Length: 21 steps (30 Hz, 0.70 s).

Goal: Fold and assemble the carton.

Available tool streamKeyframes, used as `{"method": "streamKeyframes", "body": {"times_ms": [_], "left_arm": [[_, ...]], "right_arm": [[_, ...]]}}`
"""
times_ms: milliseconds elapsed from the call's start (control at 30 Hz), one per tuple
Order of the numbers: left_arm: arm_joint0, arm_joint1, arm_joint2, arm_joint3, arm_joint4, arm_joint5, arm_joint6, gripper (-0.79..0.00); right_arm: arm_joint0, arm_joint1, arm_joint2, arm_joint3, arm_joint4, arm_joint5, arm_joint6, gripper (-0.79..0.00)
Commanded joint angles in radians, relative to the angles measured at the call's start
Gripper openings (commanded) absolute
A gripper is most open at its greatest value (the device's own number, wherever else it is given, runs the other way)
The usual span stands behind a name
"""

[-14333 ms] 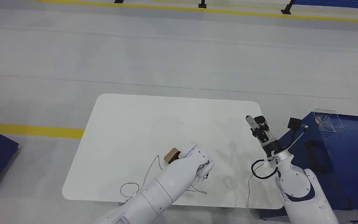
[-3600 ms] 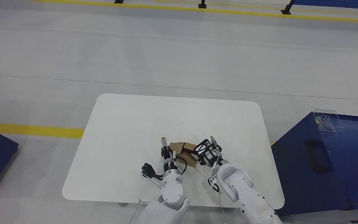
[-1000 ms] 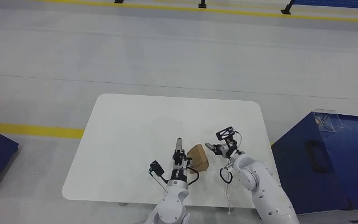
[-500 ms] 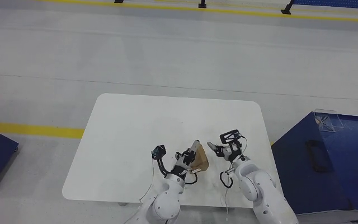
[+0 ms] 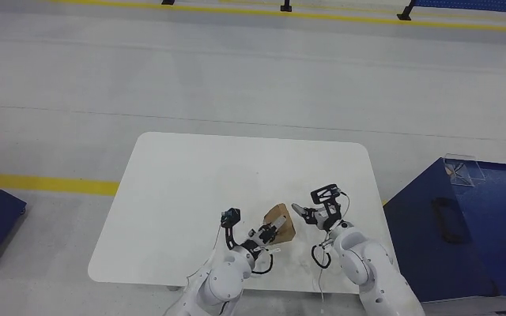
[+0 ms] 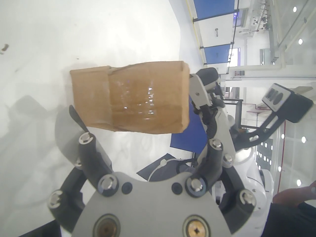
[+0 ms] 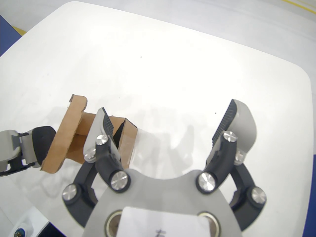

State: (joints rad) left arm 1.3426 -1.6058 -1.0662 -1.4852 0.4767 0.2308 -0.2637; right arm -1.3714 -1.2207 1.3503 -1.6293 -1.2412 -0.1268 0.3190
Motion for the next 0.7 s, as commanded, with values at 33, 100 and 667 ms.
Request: {"method": "streamKeyframes", "body": {"times_ms": [33, 100, 667], "left_arm": [[-0.009, 0.0, -0.01, 0.002, -0.009, 0.031, 0.01, -0.009], [-0.007, 0.0, -0.017, -0.002, -0.035, 0.041, 0.001, -0.089], [-0.067, -0.009, 0.025, 0.114, -0.09, 0.041, 0.027, -0.296]], "right_arm": [[0.001, -0.001, 0.009, 0.005, 0.043, 0.002, 0.006, 0.0], [0.007, -0.001, 0.018, 0.011, 0.05, 0.004, 0.013, 0.0], [0.037, -0.002, 0.037, 0.051, 0.105, 0.009, 0.053, 0.0]]}}
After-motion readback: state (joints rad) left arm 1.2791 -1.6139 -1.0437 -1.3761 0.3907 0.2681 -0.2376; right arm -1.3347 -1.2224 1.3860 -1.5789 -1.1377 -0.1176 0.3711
